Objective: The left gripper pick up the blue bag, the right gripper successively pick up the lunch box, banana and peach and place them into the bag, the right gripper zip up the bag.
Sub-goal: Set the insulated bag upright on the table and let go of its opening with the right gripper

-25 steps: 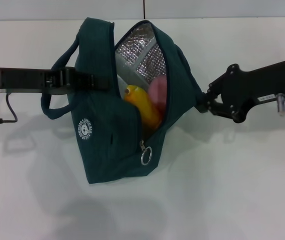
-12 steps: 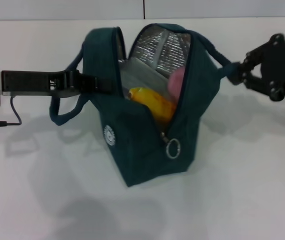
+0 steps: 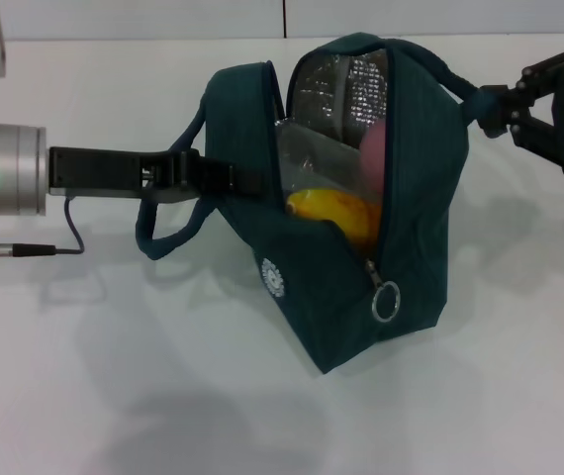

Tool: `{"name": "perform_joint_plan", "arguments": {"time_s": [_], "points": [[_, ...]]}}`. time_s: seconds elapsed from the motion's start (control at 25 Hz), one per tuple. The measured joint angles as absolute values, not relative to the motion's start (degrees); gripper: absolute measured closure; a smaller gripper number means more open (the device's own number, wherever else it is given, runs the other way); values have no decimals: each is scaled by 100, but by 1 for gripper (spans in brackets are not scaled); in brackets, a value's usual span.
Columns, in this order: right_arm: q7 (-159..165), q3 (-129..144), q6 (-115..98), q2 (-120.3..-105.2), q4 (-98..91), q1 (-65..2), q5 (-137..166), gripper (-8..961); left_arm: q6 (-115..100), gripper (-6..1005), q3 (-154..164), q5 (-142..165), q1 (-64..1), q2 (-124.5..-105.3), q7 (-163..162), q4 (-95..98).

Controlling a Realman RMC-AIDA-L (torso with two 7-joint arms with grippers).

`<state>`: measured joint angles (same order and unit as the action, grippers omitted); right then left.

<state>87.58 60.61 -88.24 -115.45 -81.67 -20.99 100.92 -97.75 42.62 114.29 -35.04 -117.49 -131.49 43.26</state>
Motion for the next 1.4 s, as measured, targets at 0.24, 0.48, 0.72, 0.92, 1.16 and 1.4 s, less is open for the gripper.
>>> {"name": "perform_joint_plan", "arguments": {"time_s": [0.24, 0.48, 0.72, 0.92, 1.16, 1.4], "points": [[8762, 6079, -8896, -11538, -8040, -2073, 10357, 879, -9723, 963, 4228, 11242, -3459, -11715, -12982, 4243], [8771, 6051, -8845, -11539, -7730, -2088, 10393, 880, -9599, 962, 3967, 11080, -3147, -11716, -12906, 4171], [8736, 6019, -8784, -11527, -7367, -2085, 10397, 879, -9596, 962, 3496, 11001, -3004, -11718, -12633, 3829], [8709, 6030, -8742, -11530, -7222, -2107, 10368, 879, -9624, 962, 3274, 10969, -2968, -11756, -12329, 3610], [8467, 6094, -8769, -11549, -7261, -2147, 9886, 881, -9691, 963, 3324, 10968, -3085, -11811, -12232, 3606], [8115, 6170, -8894, -11548, -7383, -2145, 9121, 881, -9912, 963, 3397, 10968, -3438, -11908, -12229, 3604]]}}
